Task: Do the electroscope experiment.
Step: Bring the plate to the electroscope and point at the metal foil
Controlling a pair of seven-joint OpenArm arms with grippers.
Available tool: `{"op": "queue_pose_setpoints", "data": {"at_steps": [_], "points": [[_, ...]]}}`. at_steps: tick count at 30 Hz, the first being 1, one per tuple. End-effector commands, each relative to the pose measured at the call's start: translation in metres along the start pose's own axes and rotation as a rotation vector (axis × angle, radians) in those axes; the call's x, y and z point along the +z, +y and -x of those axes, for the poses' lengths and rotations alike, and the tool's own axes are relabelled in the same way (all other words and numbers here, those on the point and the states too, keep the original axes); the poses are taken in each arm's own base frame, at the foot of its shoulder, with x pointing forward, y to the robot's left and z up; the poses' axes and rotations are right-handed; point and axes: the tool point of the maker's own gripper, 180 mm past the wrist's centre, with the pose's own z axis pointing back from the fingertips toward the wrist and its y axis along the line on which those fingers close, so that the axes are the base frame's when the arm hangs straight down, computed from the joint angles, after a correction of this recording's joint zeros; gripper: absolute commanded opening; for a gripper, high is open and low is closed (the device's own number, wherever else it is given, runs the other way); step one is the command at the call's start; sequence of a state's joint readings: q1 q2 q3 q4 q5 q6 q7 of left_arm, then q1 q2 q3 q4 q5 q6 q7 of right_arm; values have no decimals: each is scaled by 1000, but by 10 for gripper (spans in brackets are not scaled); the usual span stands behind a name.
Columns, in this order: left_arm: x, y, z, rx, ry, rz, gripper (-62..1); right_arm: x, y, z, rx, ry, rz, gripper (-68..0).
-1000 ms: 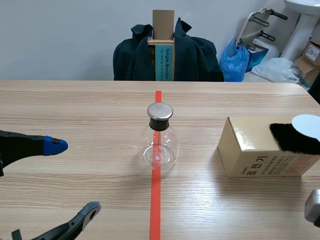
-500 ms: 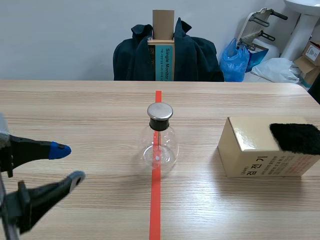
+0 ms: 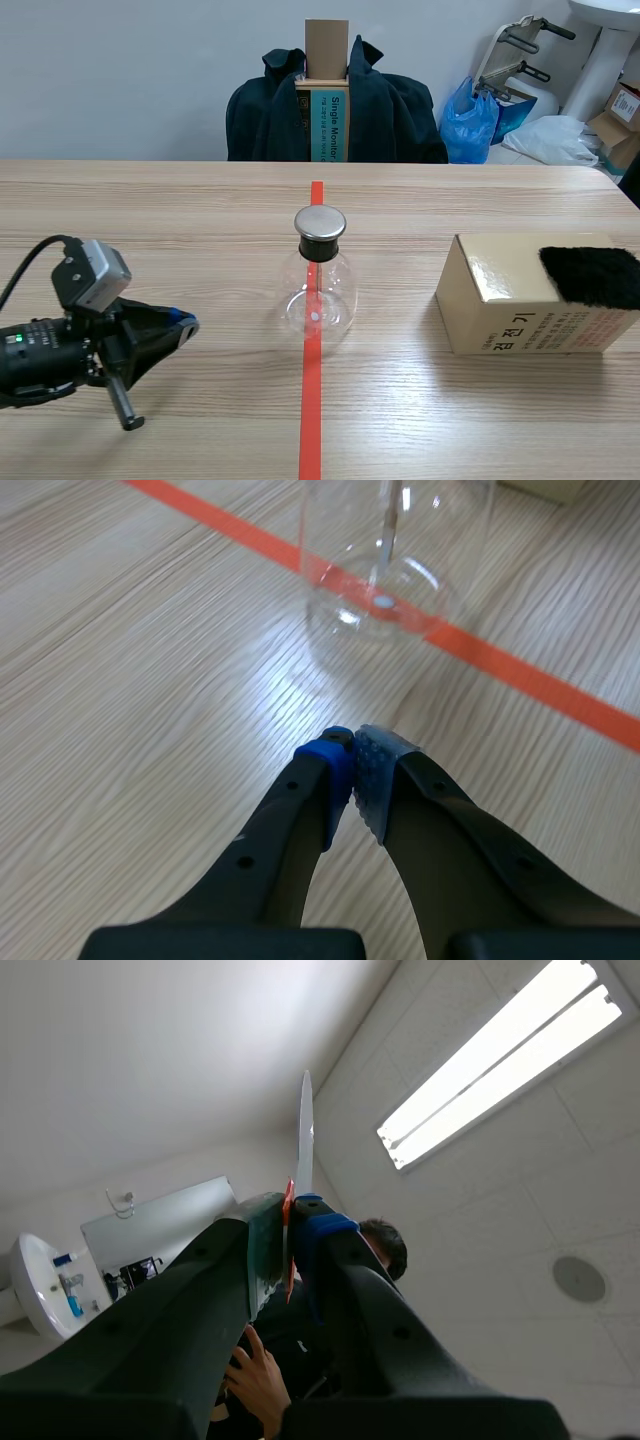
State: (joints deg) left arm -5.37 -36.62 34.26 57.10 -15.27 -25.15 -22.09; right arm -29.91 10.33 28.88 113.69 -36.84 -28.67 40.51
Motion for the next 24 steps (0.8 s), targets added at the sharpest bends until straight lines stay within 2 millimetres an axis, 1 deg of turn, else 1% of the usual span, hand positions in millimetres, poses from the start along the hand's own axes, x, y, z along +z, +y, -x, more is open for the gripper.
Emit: {"op": "queue_pose_setpoints", "data": {"at_steps": [1, 4, 7, 9, 14, 16, 18, 20, 24], "points": [[-14, -1, -24, 3, -85, -7, -584, -5, -13, -1, 5, -10, 43, -665], [-29, 0, -26, 10, -97, -22, -583, -6, -21, -1, 0, -4, 82, -665], [-40, 0, -26, 17, -105, -32, -583, -6, -22, -1, 0, -3, 89, -665], [-47, 1, -27, 6, -107, -45, -583, -7, -28, 0, -1, 3, 121, -665], [-53, 5, -31, 8, -125, -70, -581, -16, -34, -1, -18, 5, 181, -665], [-53, 5, -34, 8, -142, -70, -581, -21, -33, -7, -42, -9, 202, -665], [-53, 5, -34, 9, -144, -70, -581, -28, -26, -15, -65, -26, 209, -665], [-53, 5, -34, 8, -143, -70, -581, -33, -15, -22, -109, -39, 205, -665], [-53, 5, -33, 10, -140, -71, -581, -39, 25, -42, -172, -76, 130, -665]]}}
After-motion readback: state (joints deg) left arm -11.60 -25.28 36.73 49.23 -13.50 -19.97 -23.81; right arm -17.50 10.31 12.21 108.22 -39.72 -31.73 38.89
